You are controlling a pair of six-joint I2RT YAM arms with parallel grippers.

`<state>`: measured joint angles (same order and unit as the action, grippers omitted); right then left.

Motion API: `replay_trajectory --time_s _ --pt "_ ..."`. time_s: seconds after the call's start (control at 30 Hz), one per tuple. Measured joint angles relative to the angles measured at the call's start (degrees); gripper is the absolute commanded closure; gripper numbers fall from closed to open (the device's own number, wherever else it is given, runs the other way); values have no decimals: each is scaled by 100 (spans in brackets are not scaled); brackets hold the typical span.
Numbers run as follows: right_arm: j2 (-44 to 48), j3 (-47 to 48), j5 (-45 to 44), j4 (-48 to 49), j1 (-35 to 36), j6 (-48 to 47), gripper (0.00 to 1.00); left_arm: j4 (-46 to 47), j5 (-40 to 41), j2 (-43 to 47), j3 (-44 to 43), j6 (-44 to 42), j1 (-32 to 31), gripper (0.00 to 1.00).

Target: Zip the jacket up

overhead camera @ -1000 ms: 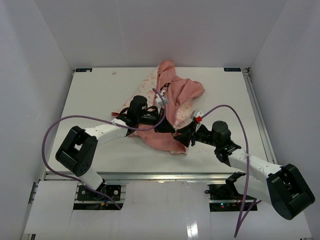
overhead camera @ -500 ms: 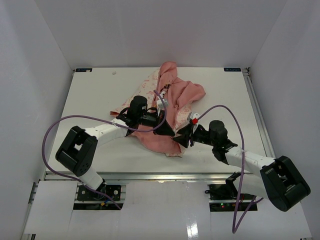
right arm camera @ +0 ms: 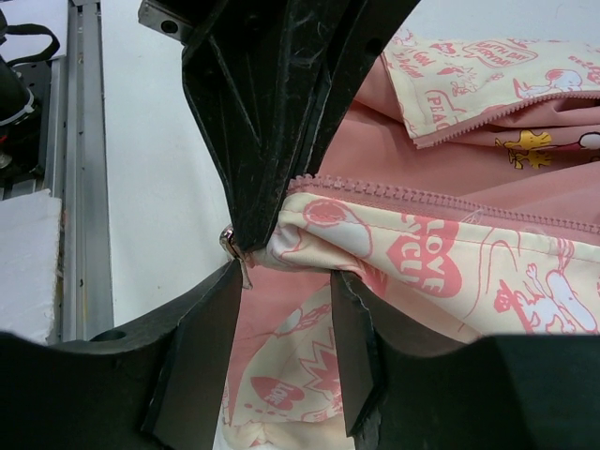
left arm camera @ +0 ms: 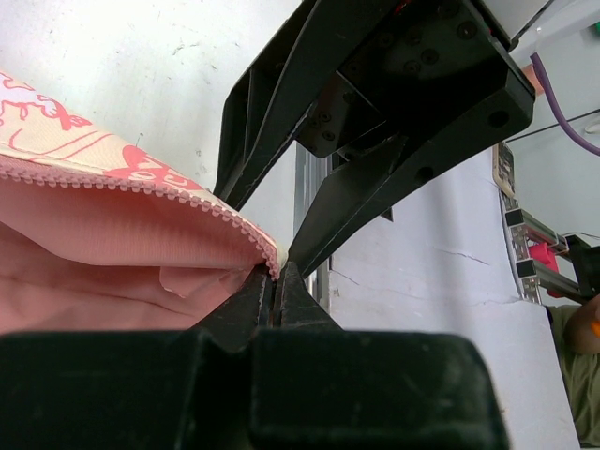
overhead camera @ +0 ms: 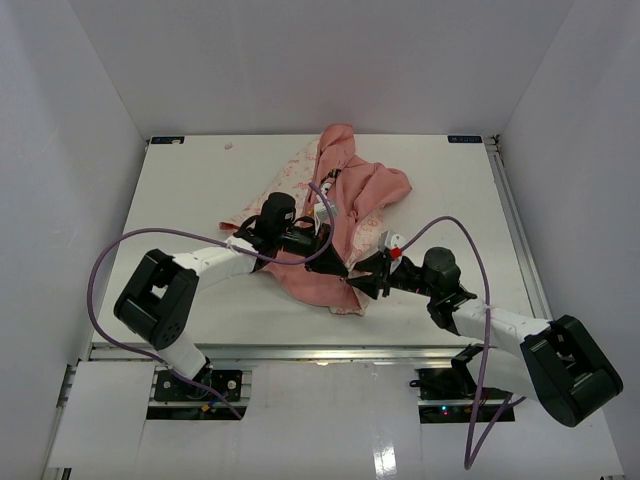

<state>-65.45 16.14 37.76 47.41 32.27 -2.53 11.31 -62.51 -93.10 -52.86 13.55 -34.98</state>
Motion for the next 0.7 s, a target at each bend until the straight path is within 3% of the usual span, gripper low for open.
replay_trajectory --time_s 0.37,0.7 --pt "-544 80 296 433 0 57 57 177 -165 -35 2 92 52 100" --pt "-681 105 439 703 -1 116 89 337 -294 -39 46 153 88 96"
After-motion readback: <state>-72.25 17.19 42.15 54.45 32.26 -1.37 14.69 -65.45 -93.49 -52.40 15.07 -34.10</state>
